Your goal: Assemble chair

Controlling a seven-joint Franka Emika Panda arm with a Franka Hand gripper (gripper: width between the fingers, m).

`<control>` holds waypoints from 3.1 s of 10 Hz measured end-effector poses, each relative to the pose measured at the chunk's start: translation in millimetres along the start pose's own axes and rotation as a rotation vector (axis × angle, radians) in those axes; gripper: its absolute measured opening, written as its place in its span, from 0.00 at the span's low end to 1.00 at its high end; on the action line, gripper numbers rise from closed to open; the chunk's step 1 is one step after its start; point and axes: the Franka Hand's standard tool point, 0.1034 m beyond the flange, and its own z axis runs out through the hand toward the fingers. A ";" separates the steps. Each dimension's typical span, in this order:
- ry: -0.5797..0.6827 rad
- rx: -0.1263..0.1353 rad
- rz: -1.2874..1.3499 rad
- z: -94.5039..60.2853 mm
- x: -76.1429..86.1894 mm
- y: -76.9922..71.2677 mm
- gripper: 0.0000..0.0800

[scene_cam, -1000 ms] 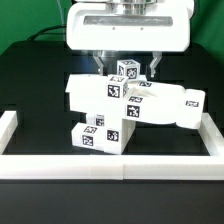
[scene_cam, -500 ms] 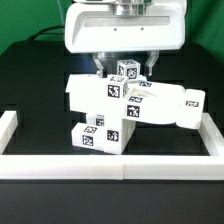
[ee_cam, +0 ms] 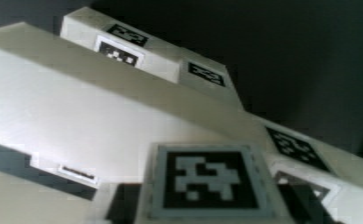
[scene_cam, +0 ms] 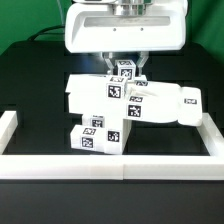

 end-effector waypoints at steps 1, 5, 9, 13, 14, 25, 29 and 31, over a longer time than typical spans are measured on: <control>0.000 0.001 0.073 0.0 0.0 -0.2 0.34; 0.000 0.002 0.348 0.1 0.1 -0.7 0.34; 0.000 0.011 0.661 0.3 0.4 -2.4 0.34; -0.002 0.022 0.892 0.2 0.8 -4.0 0.34; -0.003 0.027 0.943 0.2 1.0 -4.6 0.34; -0.009 0.019 0.609 0.0 2.3 -10.2 0.81; -0.012 0.016 0.349 1.8 1.4 -17.5 0.81; -0.014 0.005 0.161 1.8 1.1 -16.6 0.81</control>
Offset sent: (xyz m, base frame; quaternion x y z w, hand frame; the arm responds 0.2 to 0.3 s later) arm 0.0000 0.0000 0.0000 0.0000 0.0000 0.1938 0.9810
